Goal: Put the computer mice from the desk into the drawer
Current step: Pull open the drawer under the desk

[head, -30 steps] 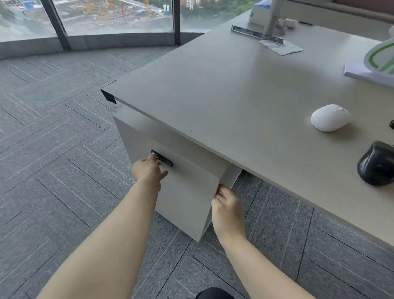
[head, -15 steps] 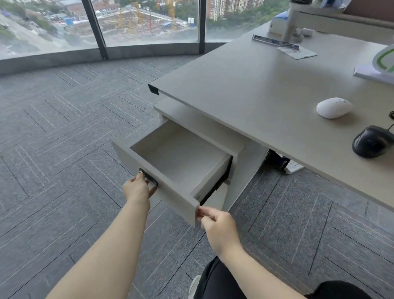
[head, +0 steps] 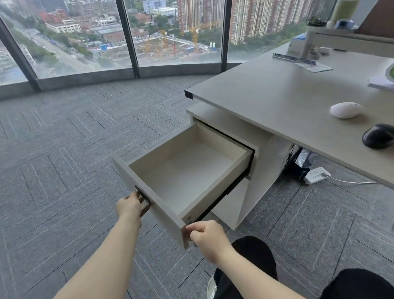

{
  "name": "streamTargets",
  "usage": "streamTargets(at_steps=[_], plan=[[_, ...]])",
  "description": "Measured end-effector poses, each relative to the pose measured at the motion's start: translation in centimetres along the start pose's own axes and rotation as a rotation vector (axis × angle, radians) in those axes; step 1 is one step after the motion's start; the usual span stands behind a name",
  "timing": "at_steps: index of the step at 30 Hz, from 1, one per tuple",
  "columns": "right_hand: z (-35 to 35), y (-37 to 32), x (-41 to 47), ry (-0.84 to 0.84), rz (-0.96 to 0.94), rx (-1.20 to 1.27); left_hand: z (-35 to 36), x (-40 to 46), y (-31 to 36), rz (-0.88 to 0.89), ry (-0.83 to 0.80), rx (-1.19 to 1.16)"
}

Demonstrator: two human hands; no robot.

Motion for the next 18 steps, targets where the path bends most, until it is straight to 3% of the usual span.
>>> streamTargets(at_steps=[2,4,6,8,12,15,18], plan=[[0.1,-0.2,-0.2,-0.006,-0.006,-0.025,-0.4,-0.7,0.1,-0.001,0.009,0.038],[-0.5,-0.8,-0.6,0.004,-0.029,-0.023,-1.3,-1.9,1.5,0.042,0.114,0.222],[-2.1,-1.8,-1.3,0.049,-0.070,-0.005,-1.1,-3.5,4.5,0.194,0.218,0.460],[-5.9,-3.5,-2.4,0.144,-0.138,-0.002,1.9,-6.5,8.0,0.434,0.214,0.515],[-18.5,-6.8,-6.8,0.496,-0.299,0.013,13.8,-13.9,12.1,0.766,-0.072,0.527],[-29.1,-7.5,-11.4,0.838,-0.340,-0.014,24.4,-19.4,12.0,0.868,-0.305,0.556],[-38.2,-7.1,-15.5,1.149,-0.278,-0.180,35.3,-23.7,9.5,0.854,-0.555,0.641]])
Point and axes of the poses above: each hand's wrist, its own x-axis towards the middle knuckle, its own z-axis out of the palm, y = z × x, the point moved 10 cm from there along x, towards the middle knuckle, and after that the axes turned 4 degrees about -y, right-handed, at the moved point
